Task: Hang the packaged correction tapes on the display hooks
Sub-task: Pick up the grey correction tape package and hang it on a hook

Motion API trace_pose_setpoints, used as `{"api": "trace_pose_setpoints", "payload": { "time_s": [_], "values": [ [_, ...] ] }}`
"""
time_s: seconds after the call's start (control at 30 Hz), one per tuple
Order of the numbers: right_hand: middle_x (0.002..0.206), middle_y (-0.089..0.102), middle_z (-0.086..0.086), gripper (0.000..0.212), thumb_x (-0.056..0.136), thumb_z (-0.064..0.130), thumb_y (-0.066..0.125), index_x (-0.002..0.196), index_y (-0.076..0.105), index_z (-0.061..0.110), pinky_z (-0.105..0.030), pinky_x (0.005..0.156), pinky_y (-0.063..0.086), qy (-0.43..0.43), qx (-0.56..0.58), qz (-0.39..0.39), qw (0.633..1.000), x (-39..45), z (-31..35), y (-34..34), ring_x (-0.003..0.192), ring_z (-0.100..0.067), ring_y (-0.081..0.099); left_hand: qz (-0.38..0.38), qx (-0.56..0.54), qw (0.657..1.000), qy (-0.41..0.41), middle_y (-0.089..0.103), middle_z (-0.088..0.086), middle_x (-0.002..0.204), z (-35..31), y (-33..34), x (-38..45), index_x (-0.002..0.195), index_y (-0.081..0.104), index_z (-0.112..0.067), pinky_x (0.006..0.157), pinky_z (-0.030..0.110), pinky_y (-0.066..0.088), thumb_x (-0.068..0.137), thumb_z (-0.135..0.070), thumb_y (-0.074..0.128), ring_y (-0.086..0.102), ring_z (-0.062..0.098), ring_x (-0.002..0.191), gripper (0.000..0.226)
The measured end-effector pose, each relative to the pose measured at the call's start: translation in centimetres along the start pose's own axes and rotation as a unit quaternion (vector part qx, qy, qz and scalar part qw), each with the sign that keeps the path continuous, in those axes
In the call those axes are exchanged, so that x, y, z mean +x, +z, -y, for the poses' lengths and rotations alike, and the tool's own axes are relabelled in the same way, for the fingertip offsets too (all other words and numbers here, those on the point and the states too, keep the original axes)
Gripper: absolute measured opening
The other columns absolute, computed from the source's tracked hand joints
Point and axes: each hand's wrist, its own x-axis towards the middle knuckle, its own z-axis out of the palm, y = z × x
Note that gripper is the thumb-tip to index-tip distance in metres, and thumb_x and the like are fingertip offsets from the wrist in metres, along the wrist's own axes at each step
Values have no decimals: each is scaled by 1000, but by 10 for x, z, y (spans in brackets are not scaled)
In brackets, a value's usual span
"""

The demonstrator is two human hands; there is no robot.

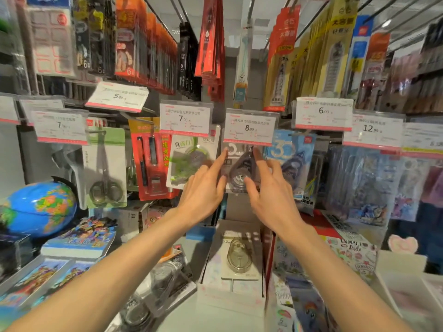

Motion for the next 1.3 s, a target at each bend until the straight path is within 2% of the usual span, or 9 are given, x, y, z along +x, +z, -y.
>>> {"api": "trace_pose_setpoints", "payload": {
  "time_s": [0.17, 0.3, 0.4, 0.47, 0.53, 0.67, 0.9, 1.07, 1.3],
  "values": [
    [145, 41, -11, 51, 102, 37, 50, 147, 35, 18, -43, 90, 46, 11, 20, 9, 1000, -8, 2, -2, 122, -32, 54, 26, -8, 999, 18, 52, 3, 93, 2, -9, -10, 158, 12, -37, 82, 46, 51, 104, -33, 45, 61, 31, 91, 64],
    [150, 39, -10, 64, 100, 38, 53, 155, 25, 18, -42, 99, 43, 23, 43, 9, 999, -26, 7, -4, 130, -28, 49, 27, -14, 999, 36, 57, -1, 127, 13, -25, -36, 156, 24, -33, 88, 42, 52, 103, -33, 47, 62, 17, 89, 58],
    [144, 42, -9, 65, 99, 40, 53, 155, 28, 18, -40, 95, 43, 38, 23, 30, 999, -43, 17, 2, 122, -30, 53, 38, 2, 999, 24, 57, -5, 128, 33, -41, -62, 149, 36, -31, 87, 40, 51, 101, -34, 50, 55, 6, 78, 50],
    [136, 47, -8, 59, 98, 40, 55, 149, 38, 17, -39, 90, 45, 30, 15, 49, 998, -52, 26, 14, 113, -31, 58, 56, 21, 998, 0, 57, -7, 126, 51, -52, -82, 144, 41, -32, 88, 41, 51, 100, -36, 51, 56, 9, 86, 45],
    [131, 53, -5, 49, 96, 39, 57, 140, 50, 19, -39, 92, 46, 7, 15, 90, 996, -58, 38, 32, 115, -30, 59, 91, 50, 994, -31, 57, -7, 124, 71, -62, -104, 140, 44, -31, 88, 42, 51, 99, -37, 51, 61, 16, 100, 41],
    [128, 57, -1, 41, 97, 42, 54, 134, 56, 24, -38, 97, 47, -74, 1, 258, 963, -73, 63, 84, 120, -25, 57, 216, 121, 962, -116, 56, -4, 127, 112, -76, -148, 139, 48, -27, 89, 37, 50, 98, -39, 54, 62, 16, 103, 43],
    [151, 35, -1, 61, 92, 55, 53, 145, 43, 27, -40, 118, 30, -179, 18, 432, 884, -110, 86, 162, 141, -22, 31, 378, 182, 888, -187, 53, 10, 128, 151, -65, -195, 128, 53, -19, 103, 39, 42, 97, -34, 49, 53, 31, 123, 34],
    [160, 22, 0, 59, 94, 38, 54, 150, 39, 27, -41, 122, 23, -183, -1, 437, 880, -110, 72, 170, 150, -20, 18, 396, 158, 884, -192, 53, 9, 133, 160, -56, -197, 134, 53, -19, 108, 43, 41, 99, -34, 41, 50, 30, 126, 40],
    [159, 28, -2, 52, 97, 33, 49, 148, 42, 22, -42, 120, 26, -167, -11, 403, 900, -105, 68, 174, 148, -23, 23, 405, 116, 884, -201, 46, 6, 141, 163, -57, -196, 142, 49, -23, 114, 36, 32, 104, -33, 42, 40, 25, 136, 39]
  ]
}}
